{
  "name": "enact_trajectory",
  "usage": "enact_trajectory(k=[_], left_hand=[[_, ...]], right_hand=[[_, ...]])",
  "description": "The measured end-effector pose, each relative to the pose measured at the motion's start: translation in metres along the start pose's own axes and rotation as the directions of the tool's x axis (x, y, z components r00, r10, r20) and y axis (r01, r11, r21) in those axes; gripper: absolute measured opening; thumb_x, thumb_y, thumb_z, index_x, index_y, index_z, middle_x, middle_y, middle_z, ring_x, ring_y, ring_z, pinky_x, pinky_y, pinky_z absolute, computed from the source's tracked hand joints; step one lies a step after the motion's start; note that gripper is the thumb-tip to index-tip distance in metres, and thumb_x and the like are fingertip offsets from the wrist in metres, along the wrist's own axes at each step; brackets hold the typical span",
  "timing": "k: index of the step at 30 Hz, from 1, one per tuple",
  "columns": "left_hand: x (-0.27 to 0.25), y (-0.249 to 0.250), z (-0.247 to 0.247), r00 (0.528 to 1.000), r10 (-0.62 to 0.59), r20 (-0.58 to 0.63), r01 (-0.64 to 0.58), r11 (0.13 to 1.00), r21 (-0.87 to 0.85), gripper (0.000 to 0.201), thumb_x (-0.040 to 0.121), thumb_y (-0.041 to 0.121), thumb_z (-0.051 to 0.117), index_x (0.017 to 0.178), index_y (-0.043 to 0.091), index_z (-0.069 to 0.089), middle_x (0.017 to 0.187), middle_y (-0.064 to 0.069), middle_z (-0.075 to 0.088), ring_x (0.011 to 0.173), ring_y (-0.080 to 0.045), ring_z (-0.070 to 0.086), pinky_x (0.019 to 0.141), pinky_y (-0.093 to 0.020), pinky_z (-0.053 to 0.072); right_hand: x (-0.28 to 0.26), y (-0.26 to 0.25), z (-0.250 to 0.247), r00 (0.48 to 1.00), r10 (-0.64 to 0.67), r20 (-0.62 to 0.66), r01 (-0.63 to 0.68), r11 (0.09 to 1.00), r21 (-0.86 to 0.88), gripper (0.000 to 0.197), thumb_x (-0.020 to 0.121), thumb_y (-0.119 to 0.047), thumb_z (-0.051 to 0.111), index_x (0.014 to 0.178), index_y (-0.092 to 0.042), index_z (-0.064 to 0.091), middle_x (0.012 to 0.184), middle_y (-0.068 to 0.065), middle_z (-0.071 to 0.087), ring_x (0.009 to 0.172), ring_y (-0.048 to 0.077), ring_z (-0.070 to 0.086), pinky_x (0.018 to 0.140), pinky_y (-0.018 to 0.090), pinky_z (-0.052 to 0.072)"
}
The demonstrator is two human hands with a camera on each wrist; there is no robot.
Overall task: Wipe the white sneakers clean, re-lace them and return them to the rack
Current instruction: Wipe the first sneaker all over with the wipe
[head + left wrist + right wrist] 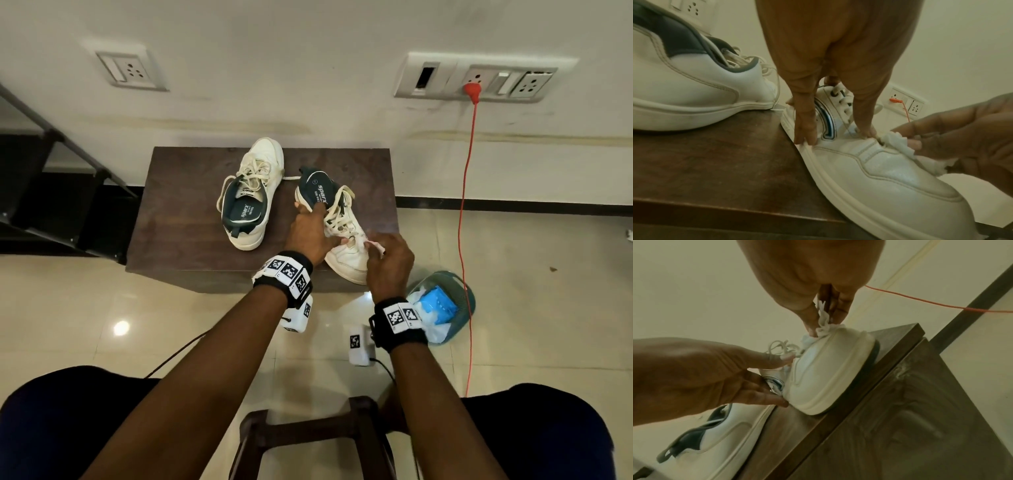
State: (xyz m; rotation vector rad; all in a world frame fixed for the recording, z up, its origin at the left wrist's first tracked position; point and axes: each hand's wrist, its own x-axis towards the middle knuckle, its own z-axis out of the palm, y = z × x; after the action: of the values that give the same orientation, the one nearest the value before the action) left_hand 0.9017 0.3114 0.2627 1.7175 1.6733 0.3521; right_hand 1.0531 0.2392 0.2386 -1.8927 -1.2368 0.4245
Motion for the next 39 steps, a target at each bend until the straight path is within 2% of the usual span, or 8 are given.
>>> enact_trajectory(k=[5,10,14,17,20,25,30,39], left_hand=[[0.002,-0.001,0.003,1.000,0.009,-0.012,-0.009,1.000,0.006,0.066,0.070,0.035,0.090,0.121,0.012,0.054,0.128,-0.019,0.059,0.111,-0.037,0.061,0.091,-0.037,0.050],[0.004,-0.001,0.007,1.000,0.007,-0.023,-0.006,0.999,0.031,0.068,0.071,0.033,0.090,0.123,0.010,0.054,0.129,-0.023,0.056,0.108,-0.040,0.061,0.090,-0.037,0.050],[0.004,-0.004,0.009,0.999,0.005,-0.033,-0.004,1.000,0.004,0.066,0.068,0.031,0.091,0.120,0.011,0.056,0.124,-0.022,0.061,0.107,-0.039,0.064,0.091,-0.038,0.053],[0.006,-0.002,0.009,0.999,0.008,-0.036,-0.007,1.000,0.008,0.068,0.066,0.034,0.092,0.119,0.011,0.057,0.124,-0.022,0.061,0.106,-0.038,0.064,0.092,-0.039,0.054],[0.009,-0.005,0.011,0.999,-0.008,-0.035,0.008,1.000,0.014,0.068,0.065,0.035,0.092,0.118,0.011,0.057,0.125,-0.022,0.061,0.106,-0.038,0.064,0.092,-0.039,0.055],[0.011,-0.008,0.016,0.999,0.000,-0.043,0.000,1.000,0.004,0.066,0.061,0.035,0.093,0.112,0.014,0.056,0.121,-0.021,0.063,0.100,-0.038,0.067,0.089,-0.044,0.057],[0.014,-0.008,0.019,0.999,-0.004,-0.051,0.006,1.000,0.028,0.067,0.064,0.033,0.090,0.117,0.012,0.054,0.124,-0.026,0.061,0.102,-0.041,0.065,0.088,-0.045,0.057],[0.016,-0.011,0.022,0.998,0.000,-0.057,0.002,1.000,0.029,0.066,0.061,0.037,0.091,0.113,0.015,0.055,0.122,-0.024,0.063,0.098,-0.039,0.067,0.086,-0.043,0.058]], right_hand=[[-0.022,-0.002,0.008,0.963,-0.175,0.207,0.206,0.969,-0.135,0.019,0.085,0.000,0.072,0.101,-0.007,0.079,0.092,0.012,0.065,0.088,0.027,0.060,0.076,0.023,0.039],[0.000,0.008,0.001,0.988,-0.109,0.107,0.124,0.982,-0.143,0.015,0.082,0.001,0.073,0.092,-0.007,0.079,0.091,0.013,0.068,0.083,0.031,0.064,0.074,0.033,0.050],[-0.024,0.002,0.010,0.925,-0.297,0.236,0.346,0.915,-0.205,0.021,0.079,0.007,0.068,0.095,-0.004,0.076,0.091,0.015,0.065,0.087,0.031,0.057,0.072,0.028,0.036],[-0.003,0.010,0.000,0.975,-0.179,0.134,0.206,0.952,-0.226,0.020,0.081,0.006,0.069,0.095,-0.006,0.077,0.094,0.014,0.067,0.087,0.032,0.062,0.074,0.022,0.035],[0.004,0.003,0.001,0.999,-0.024,0.025,0.029,0.980,-0.195,0.016,0.082,0.004,0.071,0.094,-0.004,0.076,0.094,0.018,0.068,0.085,0.036,0.065,0.075,0.034,0.049],[-0.014,0.009,-0.006,0.937,-0.285,0.202,0.320,0.932,-0.171,0.027,0.077,0.010,0.069,0.097,-0.007,0.078,0.088,0.012,0.065,0.082,0.029,0.060,0.069,0.032,0.047],[0.015,0.012,-0.001,0.976,-0.152,0.153,0.185,0.955,-0.230,0.025,0.078,0.008,0.068,0.093,-0.008,0.078,0.092,0.015,0.071,0.082,0.033,0.064,0.073,0.019,0.032],[0.001,0.008,-0.009,0.969,-0.156,0.193,0.210,0.931,-0.299,0.030,0.080,0.005,0.064,0.101,-0.012,0.078,0.099,0.011,0.071,0.089,0.031,0.064,0.075,0.030,0.047]])
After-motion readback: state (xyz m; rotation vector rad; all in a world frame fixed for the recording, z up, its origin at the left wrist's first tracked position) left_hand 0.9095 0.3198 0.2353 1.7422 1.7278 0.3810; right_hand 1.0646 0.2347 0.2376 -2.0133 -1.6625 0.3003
